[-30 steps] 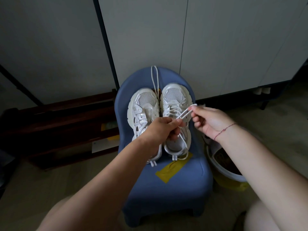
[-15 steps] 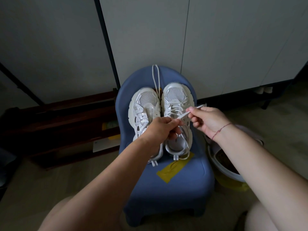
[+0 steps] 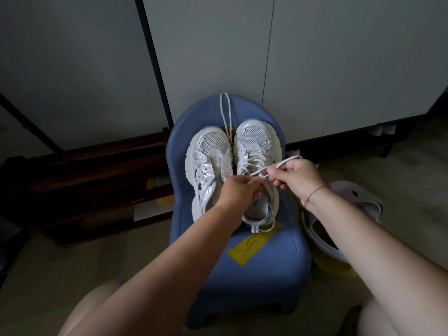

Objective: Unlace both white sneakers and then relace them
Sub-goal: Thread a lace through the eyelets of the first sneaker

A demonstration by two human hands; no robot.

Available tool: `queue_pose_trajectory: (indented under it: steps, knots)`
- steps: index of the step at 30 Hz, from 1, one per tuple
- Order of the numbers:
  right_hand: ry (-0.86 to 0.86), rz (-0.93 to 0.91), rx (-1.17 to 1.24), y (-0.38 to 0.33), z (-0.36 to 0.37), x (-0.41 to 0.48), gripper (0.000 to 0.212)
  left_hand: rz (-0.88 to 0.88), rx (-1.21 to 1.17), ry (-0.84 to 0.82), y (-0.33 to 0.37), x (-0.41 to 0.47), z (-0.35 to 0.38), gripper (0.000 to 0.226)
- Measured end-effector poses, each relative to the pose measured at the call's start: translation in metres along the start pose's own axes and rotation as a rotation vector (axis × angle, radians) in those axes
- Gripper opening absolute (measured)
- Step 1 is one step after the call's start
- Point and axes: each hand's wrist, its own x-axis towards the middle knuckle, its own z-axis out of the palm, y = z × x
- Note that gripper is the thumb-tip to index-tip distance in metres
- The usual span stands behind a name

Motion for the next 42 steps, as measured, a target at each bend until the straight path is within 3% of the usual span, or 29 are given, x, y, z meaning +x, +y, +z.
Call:
queue_pose_trajectory:
  steps: [5,9,13,19,23,28,34,37,42]
  knots:
    - [0.066,-0.083,-0.204,0.007,0.004,0.004,0.023,-0.048,-0.036,0.038,-0.008,0.005,0.007,0.031]
    - [0.118,-0.155,-0.333,0.01,0.006,0.007,0.031,-0.238,-0.284,0.014,-0.01,0.009,0.012,0.028]
    - [0.166,-0.229,-0.452,0.014,0.01,0.01,0.019,-0.361,-0.512,0.036,-0.011,0.012,0.017,0.027]
    - [0.197,-0.321,-0.62,0.017,0.016,0.007,0.016,-0.411,-0.613,0.076,-0.015,0.016,0.02,0.026]
    - [0.14,-0.226,-0.492,0.018,0.014,0.007,0.021,-0.438,-0.65,0.074,-0.016,0.019,0.02,0.028]
    - [-0.016,0.016,-0.031,0.011,0.002,0.007,0.016,-0.442,-0.659,0.045,-0.018,0.022,0.022,0.025]
    - [0.03,-0.031,-0.155,0.015,0.005,0.007,0.013,-0.461,-0.688,0.02,-0.017,0.023,0.022,0.023]
    - [0.015,-0.024,-0.088,0.017,0.007,0.007,0.008,-0.464,-0.687,0.007,-0.018,0.023,0.022,0.025]
    - [-0.002,0.01,-0.101,0.025,0.006,0.01,0.022,-0.429,-0.66,-0.001,-0.018,0.019,0.022,0.024]
